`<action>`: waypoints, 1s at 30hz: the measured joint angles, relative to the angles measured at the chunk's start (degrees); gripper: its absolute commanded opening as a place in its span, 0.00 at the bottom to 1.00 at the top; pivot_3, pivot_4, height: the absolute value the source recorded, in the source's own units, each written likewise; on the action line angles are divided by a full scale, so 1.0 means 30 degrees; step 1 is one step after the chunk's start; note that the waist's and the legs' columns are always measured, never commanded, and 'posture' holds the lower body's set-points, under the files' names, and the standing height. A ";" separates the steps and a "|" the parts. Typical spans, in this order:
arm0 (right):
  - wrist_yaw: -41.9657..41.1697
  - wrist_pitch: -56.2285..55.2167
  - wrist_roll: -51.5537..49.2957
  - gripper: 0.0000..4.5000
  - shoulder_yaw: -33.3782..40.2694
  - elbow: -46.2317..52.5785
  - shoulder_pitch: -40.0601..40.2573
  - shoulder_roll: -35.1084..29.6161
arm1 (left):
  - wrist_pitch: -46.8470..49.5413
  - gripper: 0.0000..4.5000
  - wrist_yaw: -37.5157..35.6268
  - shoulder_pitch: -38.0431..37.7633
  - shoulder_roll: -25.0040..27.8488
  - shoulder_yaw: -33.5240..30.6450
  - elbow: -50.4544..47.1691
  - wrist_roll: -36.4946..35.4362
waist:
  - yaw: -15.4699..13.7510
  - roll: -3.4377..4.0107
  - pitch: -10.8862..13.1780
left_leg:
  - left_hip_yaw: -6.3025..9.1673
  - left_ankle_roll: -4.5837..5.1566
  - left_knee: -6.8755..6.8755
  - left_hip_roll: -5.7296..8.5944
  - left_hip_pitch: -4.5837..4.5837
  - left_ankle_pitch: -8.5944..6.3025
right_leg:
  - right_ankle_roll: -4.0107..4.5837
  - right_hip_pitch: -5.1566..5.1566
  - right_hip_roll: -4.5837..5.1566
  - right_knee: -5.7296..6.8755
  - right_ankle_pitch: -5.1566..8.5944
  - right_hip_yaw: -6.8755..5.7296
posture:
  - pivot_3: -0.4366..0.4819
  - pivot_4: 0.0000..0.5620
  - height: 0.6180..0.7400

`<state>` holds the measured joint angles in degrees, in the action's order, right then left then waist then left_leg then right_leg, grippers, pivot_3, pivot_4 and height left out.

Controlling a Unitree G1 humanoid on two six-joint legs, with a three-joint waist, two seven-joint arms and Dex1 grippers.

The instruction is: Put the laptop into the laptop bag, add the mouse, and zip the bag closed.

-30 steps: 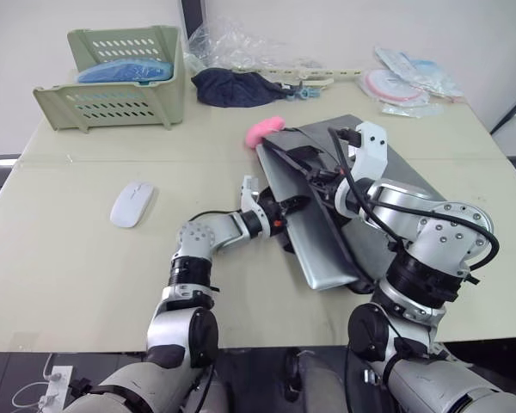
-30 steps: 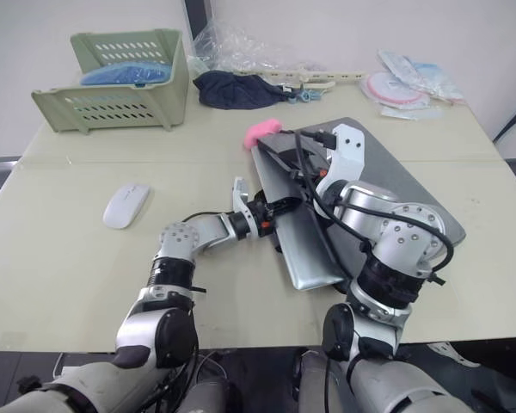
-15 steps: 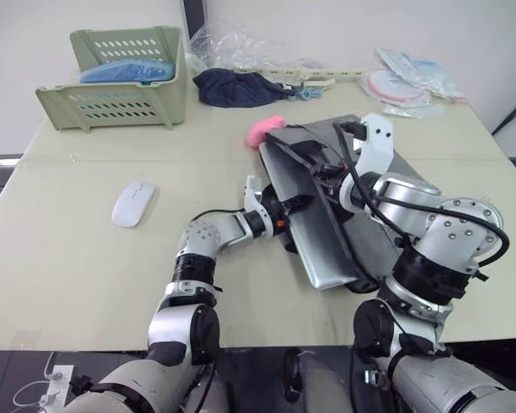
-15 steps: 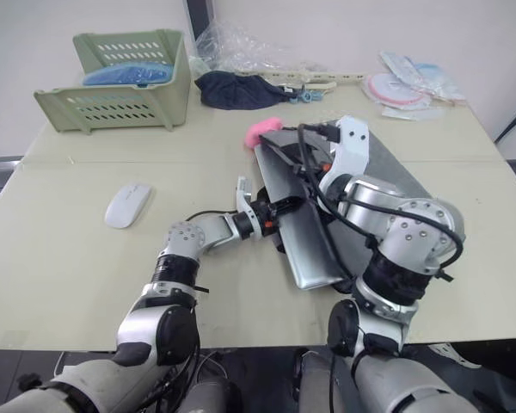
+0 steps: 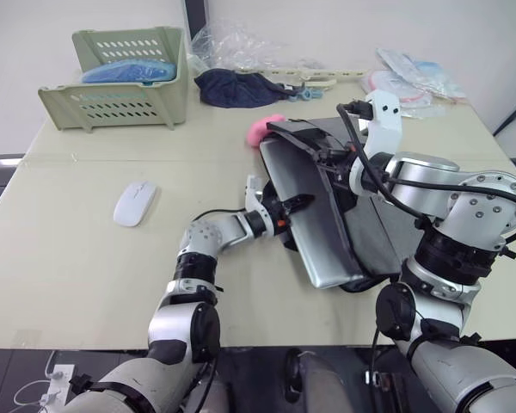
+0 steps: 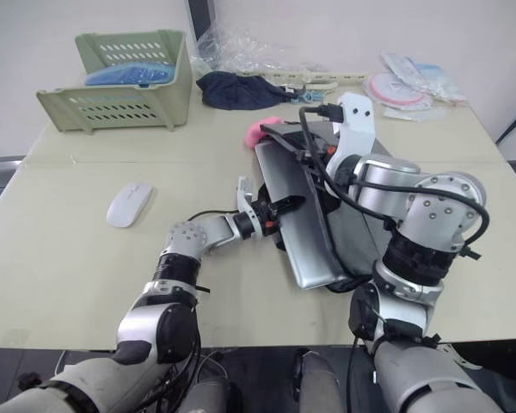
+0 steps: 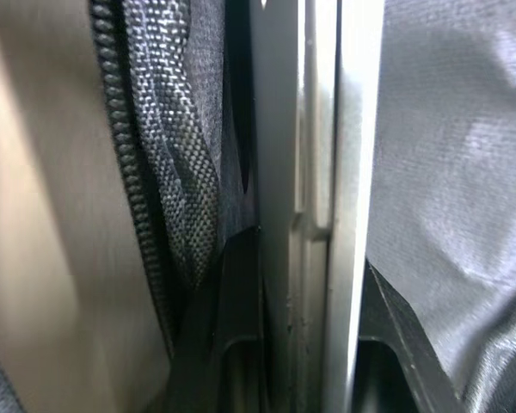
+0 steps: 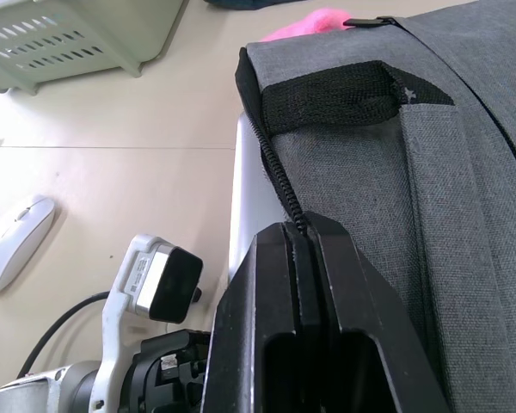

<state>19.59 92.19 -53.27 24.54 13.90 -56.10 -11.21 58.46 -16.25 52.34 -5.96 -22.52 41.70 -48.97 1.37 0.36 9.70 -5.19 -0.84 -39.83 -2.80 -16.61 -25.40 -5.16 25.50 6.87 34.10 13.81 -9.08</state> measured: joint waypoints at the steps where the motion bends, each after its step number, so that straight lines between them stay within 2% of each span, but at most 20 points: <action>1: 0.0134 0.0000 -0.0120 0.00 -0.0001 0.0000 -0.0001 0.0010 | -0.0069 0.09 -0.0012 0.0087 0.0000 -0.0001 0.0135 0.0015 | -0.0005 0.0000 0.0000 | 0.0001 0.0001 0.0000 0.0000 -0.0003 0.0000 | -0.0001 0.0000 0.0000 -0.0001 -0.0001 -0.0002 | 0.48 0.27 1.00; 13: 0.1373 -0.0001 -0.1263 0.00 -0.0035 0.0001 0.0700 0.0272 | -0.0876 0.09 -0.0233 0.1297 -0.0254 0.0011 0.1837 0.0710 | 0.0016 0.0007 0.0004 | 0.0008 0.0007 0.0017 0.0000 -0.0043 0.0003 | -0.0014 0.0010 -0.0001 -0.0063 -0.0009 -0.0032 | 0.48 0.27 1.00; 30: 0.2562 -0.0001 -0.2015 0.00 0.0158 -0.0220 0.0165 0.0689 | -0.2770 0.09 -0.1190 0.3075 -0.0920 0.0009 0.4795 0.1934 | 0.0094 0.0026 0.0016 | 0.0018 0.0019 0.0014 0.0001 -0.0126 0.0010 | -0.0020 0.0068 -0.0002 -0.0074 -0.0013 -0.0058 | 0.48 0.27 1.00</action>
<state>27.28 92.19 -59.31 25.01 13.24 -55.61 -9.14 50.15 -19.82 61.56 -8.72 -22.49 56.09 -43.17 1.65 0.44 9.75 -5.14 -0.78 -39.78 -2.80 -16.99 -25.37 -5.22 25.70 6.87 33.88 13.77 -9.26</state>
